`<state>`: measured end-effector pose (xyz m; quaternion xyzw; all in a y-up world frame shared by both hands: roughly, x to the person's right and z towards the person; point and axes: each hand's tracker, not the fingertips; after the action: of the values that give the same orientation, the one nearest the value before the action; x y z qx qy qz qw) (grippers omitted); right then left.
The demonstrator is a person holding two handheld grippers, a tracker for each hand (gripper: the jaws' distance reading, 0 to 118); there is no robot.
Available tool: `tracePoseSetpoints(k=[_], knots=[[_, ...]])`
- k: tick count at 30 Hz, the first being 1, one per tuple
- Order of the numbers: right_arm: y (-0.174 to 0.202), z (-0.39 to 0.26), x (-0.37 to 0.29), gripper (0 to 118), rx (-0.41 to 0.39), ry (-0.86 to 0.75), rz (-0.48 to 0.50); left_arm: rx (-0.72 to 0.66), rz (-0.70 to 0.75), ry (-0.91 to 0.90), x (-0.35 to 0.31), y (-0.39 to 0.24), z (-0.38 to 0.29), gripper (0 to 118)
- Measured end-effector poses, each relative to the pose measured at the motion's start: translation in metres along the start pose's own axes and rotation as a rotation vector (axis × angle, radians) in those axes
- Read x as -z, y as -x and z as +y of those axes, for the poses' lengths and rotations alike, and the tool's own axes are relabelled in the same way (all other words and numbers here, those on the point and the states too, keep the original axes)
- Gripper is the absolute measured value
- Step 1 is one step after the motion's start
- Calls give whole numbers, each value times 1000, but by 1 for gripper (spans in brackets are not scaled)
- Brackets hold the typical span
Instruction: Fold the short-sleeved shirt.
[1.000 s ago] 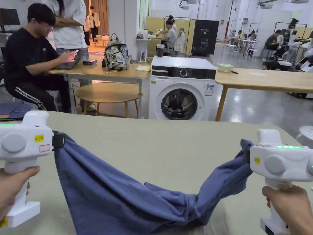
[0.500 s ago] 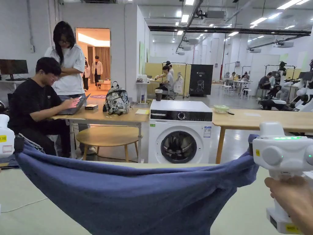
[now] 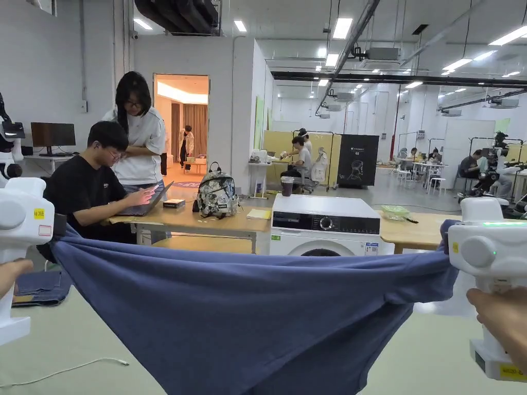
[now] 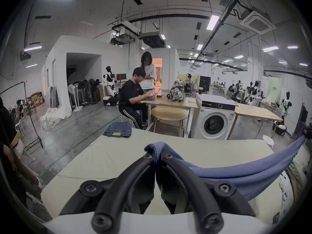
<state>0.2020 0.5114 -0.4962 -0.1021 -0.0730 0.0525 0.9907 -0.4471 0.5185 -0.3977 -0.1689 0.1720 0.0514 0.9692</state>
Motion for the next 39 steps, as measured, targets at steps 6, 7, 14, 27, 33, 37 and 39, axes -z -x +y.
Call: tracePoseSetpoints(k=[6,7,14,27,33,37,39], knots=[[10,-10,7,2,-11,0,11,11,3,-3,15,1,0,0],[11,-15,10,2,-9,7,14,11,2,1,17,1,-6,0],[15,-62,10,2,-32,74,17,52,2,59,18,-1,-63,0],[-9,-175,-69,2,-68,189,3,43,-59,146,-39,20,-189,0],[-17,-231,-109,2,-81,274,8,35,-79,195,-79,28,-251,0],[-22,-272,-129,2,-88,337,11,23,-70,247,-91,39,-297,0],[-22,-288,-135,2,-102,359,12,33,-66,267,-95,42,-316,0]])
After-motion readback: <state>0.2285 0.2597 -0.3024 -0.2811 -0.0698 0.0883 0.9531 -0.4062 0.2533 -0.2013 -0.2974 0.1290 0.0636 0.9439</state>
